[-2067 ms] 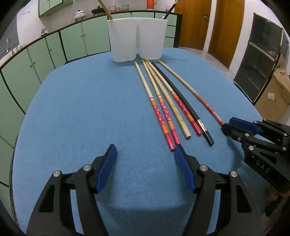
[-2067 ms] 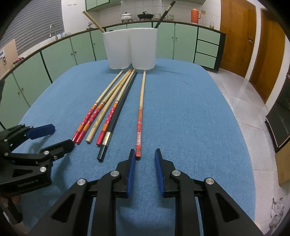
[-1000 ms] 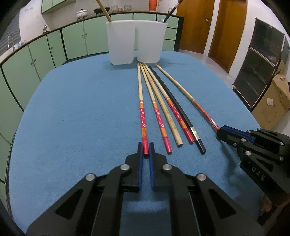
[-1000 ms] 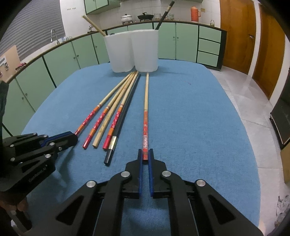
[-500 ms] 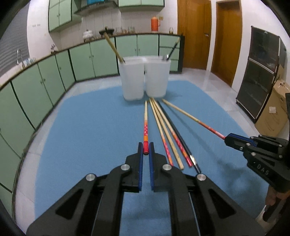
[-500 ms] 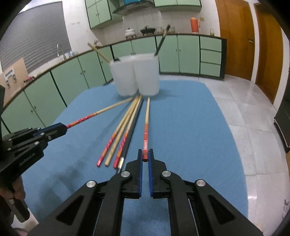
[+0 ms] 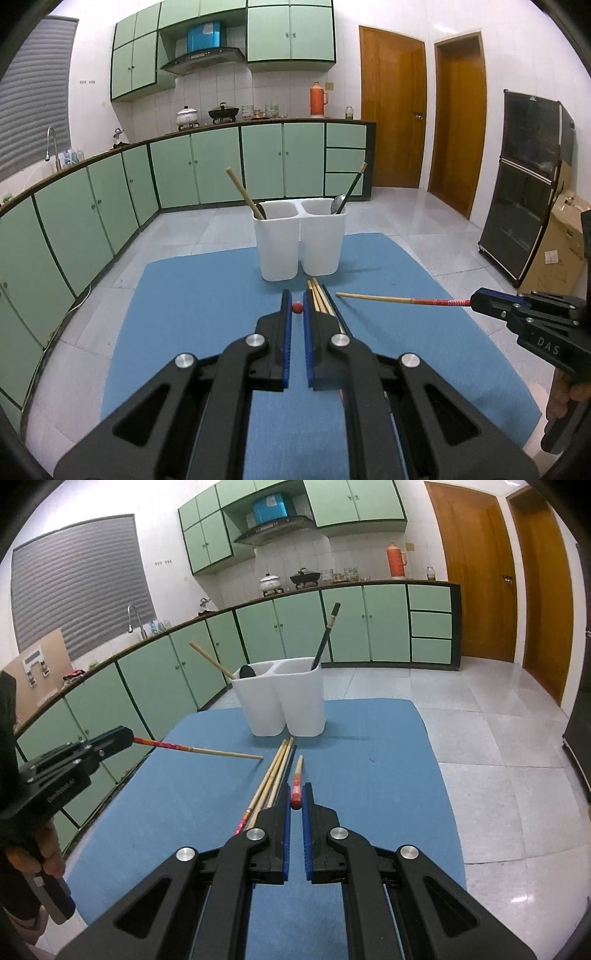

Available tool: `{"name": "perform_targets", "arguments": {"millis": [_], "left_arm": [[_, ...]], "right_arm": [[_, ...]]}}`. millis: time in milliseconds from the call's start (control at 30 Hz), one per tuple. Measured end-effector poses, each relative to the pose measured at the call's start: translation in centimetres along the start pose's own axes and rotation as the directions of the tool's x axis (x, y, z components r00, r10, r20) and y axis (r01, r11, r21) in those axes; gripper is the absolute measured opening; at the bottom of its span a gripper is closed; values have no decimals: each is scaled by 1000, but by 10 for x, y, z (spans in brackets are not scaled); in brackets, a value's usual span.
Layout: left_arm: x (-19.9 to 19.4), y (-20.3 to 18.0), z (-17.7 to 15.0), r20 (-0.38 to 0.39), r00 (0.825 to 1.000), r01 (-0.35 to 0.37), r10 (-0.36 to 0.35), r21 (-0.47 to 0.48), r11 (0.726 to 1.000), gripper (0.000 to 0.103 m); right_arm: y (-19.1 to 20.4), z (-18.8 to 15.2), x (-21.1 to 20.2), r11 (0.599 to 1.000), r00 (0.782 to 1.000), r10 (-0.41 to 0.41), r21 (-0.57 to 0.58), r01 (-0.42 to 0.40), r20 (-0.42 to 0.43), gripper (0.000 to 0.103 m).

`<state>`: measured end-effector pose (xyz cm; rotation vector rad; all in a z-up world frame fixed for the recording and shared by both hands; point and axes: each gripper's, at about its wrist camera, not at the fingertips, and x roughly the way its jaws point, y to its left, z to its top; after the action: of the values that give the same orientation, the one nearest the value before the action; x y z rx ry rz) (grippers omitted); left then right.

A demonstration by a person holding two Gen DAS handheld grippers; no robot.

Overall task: Organize utensils
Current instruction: 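Grasp a red chopstick with the left tool while the right tool lifts its chopstick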

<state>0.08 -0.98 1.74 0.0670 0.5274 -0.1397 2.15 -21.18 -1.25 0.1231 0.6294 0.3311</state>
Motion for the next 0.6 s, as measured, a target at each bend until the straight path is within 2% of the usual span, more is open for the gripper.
{"name": "perform_targets", "arguments": {"millis": [333,600], "left_arm": [[19,-5,-38,-90,996,25,-24,11,1000,5],[23,-6,-47,-110,993,40,-38,13,999,5]], "right_arm": [[-4,-55,43,998,986,-64,-17,62,-157,6],[-5,-77,62,999,973,-53,-17,51,-223,6]]}}
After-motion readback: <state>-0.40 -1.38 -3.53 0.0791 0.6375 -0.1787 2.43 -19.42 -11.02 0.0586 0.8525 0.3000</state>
